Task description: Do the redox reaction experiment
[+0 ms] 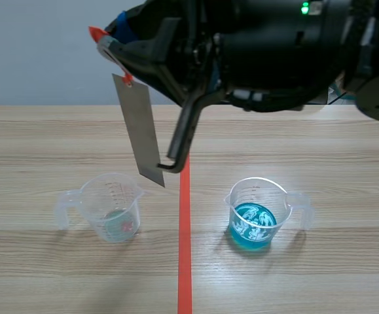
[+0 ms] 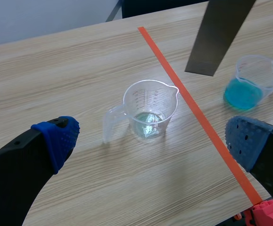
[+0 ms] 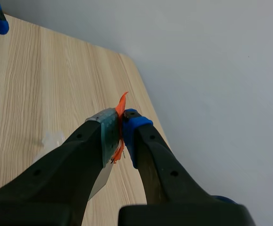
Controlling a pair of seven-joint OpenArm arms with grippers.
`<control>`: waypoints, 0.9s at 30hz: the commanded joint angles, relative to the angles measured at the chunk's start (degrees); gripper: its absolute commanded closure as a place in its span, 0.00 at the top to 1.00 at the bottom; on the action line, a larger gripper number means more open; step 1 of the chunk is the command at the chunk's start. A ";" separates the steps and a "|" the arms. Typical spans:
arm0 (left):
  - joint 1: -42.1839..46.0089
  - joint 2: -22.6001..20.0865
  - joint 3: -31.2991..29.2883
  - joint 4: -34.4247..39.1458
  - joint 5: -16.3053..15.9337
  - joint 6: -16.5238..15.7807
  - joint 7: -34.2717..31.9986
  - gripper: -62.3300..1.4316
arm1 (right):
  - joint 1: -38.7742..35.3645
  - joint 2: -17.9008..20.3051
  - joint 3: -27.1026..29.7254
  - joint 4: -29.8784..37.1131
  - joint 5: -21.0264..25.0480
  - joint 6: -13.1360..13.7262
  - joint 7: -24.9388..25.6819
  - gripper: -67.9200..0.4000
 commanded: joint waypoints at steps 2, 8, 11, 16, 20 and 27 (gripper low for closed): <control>-0.17 0.57 -0.28 1.25 -0.37 -0.22 -1.07 1.00 | -1.16 4.31 3.13 0.98 1.77 0.85 3.58 0.02; -0.17 0.57 -0.28 1.25 -0.37 -0.22 -1.05 1.00 | -5.75 14.38 10.32 0.98 4.02 2.10 10.91 0.02; -0.17 0.57 -0.28 1.25 -0.37 -0.22 -1.05 1.00 | -8.24 18.71 13.66 0.96 4.04 3.13 14.62 0.02; -0.17 0.57 -0.28 1.25 -0.37 -0.22 -1.03 1.00 | -12.55 24.33 18.34 0.90 3.98 4.42 19.26 0.02; -0.17 0.57 -0.28 1.25 -0.37 -0.22 -1.03 1.00 | -15.04 27.80 21.33 -0.33 3.96 5.92 22.86 0.02; -0.17 0.59 -0.28 1.25 -0.37 -0.22 -1.03 1.00 | -15.23 29.92 22.38 -5.01 3.50 9.18 30.36 0.02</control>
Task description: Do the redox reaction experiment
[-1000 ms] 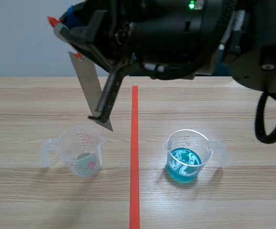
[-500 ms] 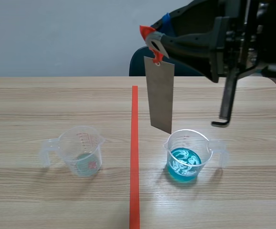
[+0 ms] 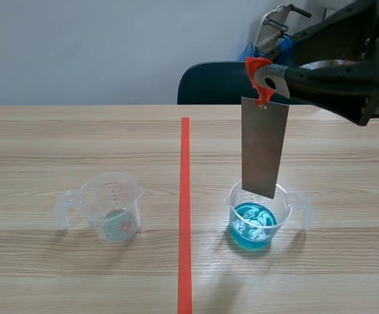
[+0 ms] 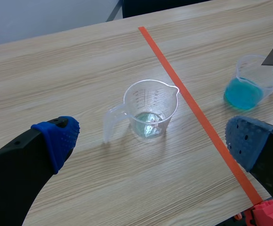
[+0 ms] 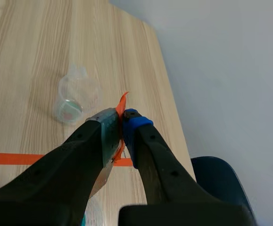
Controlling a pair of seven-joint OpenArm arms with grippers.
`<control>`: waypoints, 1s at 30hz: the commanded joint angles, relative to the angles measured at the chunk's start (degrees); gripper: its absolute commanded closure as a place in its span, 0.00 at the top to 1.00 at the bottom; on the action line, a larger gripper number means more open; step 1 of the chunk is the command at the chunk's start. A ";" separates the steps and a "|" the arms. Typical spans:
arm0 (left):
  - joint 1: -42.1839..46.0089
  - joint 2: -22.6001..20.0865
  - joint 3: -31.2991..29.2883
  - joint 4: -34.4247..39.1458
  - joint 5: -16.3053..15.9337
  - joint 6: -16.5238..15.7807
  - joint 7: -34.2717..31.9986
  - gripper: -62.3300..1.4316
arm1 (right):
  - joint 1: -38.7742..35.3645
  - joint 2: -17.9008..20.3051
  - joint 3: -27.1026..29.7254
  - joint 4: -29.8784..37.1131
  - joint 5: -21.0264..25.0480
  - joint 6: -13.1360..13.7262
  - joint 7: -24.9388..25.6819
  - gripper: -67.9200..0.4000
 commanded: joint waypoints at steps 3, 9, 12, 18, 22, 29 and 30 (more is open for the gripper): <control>-0.17 0.59 -0.28 1.25 -0.37 -0.20 -0.98 1.00 | 0.98 -0.02 0.39 -0.94 -0.35 -0.22 2.47 0.02; -0.17 0.59 -0.28 1.25 -0.37 -0.20 -0.98 1.00 | 0.98 -0.07 0.44 -1.25 -1.09 -0.22 2.95 0.02; -0.17 0.59 -0.28 1.25 -0.37 -0.20 -0.98 1.00 | 1.01 -0.17 0.48 -1.25 -1.09 -0.22 3.06 0.02; -0.17 0.59 -0.28 1.25 -0.37 -0.20 -0.98 1.00 | 1.01 -0.17 0.48 -1.25 -1.09 -0.22 3.26 0.02; -0.17 0.59 -0.28 1.25 -0.37 -0.20 -0.98 1.00 | 1.01 -0.17 0.83 -1.25 -1.42 -0.24 3.87 0.02; -0.17 0.59 -0.28 1.25 -0.37 -0.20 -0.98 1.00 | 1.01 -0.17 1.44 -1.25 -2.36 -0.24 4.98 0.02; -0.17 0.59 -0.28 1.25 -0.37 -0.20 -0.98 1.00 | 1.01 -0.17 1.44 -1.25 -2.36 -0.24 4.96 0.02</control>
